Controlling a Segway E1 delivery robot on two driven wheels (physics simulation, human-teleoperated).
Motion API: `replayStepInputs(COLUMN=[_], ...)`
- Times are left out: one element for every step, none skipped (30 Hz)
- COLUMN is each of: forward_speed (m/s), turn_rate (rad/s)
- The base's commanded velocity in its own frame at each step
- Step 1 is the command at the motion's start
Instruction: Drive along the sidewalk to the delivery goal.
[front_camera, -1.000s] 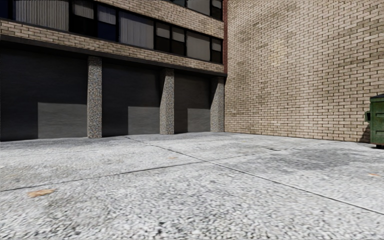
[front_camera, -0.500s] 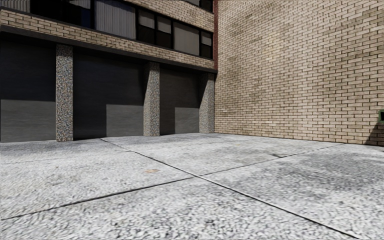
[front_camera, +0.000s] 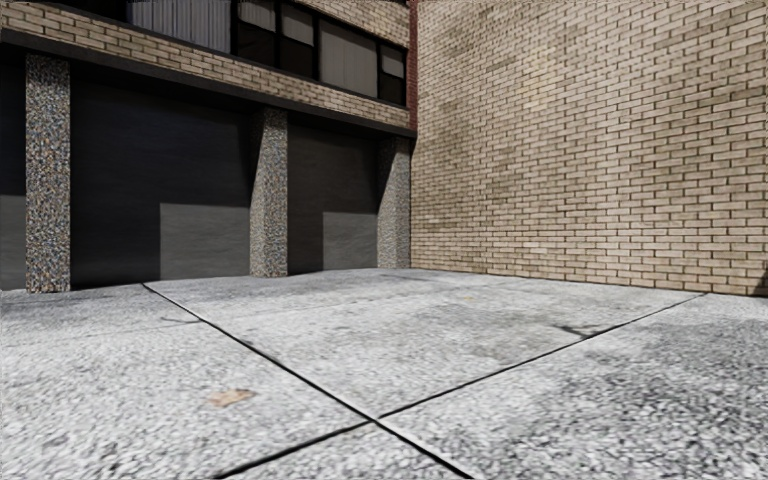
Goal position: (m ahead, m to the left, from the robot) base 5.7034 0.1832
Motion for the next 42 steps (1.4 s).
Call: replayStepInputs(forward_speed=[2.00,2.00,2.00,2.00,2.00,2.00,2.00,2.00,2.00,2.00,2.00,2.00,2.00,2.00,2.00,2.00,2.00,2.00,2.00,2.00,2.00,2.00,2.00,2.00,2.00,2.00,2.00,2.00,2.00,2.00,2.00,2.00,2.00,2.00,2.00,2.00,2.00,2.00,2.00,2.00,2.00,2.00], turn_rate=[-0.27,-0.27,-0.27,-0.27,-0.27,-0.27,-0.25,-0.18,-0.18,-0.14,-0.01,0.00,0.00,0.00,0.00,0.00,0.00,0.00,0.00,0.00,0.00,0.00,0.00,0.00,0.00,0.00,0.00,0.00,0.00,0.00,0.00,0.00,0.00,0.00,0.00,0.00,0.00,0.00,0.00,0.00,0.00,0.00])
